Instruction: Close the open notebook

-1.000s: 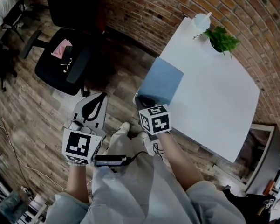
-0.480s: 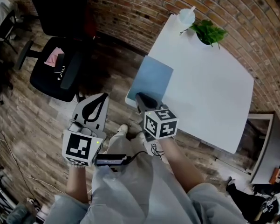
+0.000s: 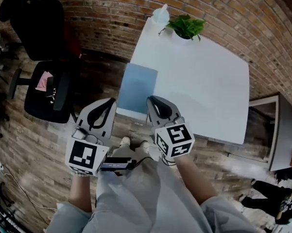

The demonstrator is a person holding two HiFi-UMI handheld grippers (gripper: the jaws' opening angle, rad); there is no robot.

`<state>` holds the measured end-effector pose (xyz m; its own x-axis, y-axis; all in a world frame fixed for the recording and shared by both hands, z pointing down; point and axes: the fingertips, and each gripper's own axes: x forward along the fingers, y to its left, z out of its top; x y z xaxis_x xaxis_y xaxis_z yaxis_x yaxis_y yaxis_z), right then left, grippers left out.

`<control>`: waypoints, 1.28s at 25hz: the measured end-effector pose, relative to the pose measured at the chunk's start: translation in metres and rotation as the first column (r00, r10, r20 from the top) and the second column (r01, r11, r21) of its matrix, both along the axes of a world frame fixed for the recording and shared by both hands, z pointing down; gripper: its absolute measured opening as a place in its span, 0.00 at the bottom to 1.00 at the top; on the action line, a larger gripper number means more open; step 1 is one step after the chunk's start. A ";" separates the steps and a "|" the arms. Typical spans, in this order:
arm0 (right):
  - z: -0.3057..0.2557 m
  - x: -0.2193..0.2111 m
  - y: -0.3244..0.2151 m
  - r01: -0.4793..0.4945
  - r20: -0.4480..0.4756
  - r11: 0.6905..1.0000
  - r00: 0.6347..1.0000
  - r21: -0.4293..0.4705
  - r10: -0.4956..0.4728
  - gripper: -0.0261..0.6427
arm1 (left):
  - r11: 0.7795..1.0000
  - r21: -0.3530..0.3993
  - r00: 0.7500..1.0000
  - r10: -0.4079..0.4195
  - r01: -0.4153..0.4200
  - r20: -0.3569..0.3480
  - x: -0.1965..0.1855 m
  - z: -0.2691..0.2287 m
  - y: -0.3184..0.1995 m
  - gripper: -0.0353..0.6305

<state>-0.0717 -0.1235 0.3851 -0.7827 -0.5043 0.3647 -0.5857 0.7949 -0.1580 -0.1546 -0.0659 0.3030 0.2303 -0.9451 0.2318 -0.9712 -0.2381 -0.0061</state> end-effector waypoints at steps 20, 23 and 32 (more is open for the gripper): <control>-0.076 0.118 0.017 -0.182 0.042 0.965 0.983 0.187 0.178 0.12 | 0.975 0.042 0.975 0.218 -0.220 0.046 0.083 -0.036 -0.009 0.08; -0.075 0.124 0.020 -0.200 0.043 0.961 0.980 0.190 0.196 0.12 | 0.973 0.038 0.972 0.227 -0.229 0.051 0.087 -0.035 -0.010 0.08; -0.069 0.132 0.019 -0.234 0.042 0.956 0.972 0.178 0.230 0.12 | 0.971 0.021 0.970 0.238 -0.239 0.050 0.094 -0.029 -0.009 0.08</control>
<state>0.0607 -0.1042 0.3166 -0.6429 -0.7287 0.2360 -0.7554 0.6542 -0.0381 -0.0606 -0.0753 0.2744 0.4393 -0.8702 0.2229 -0.8848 -0.4621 -0.0601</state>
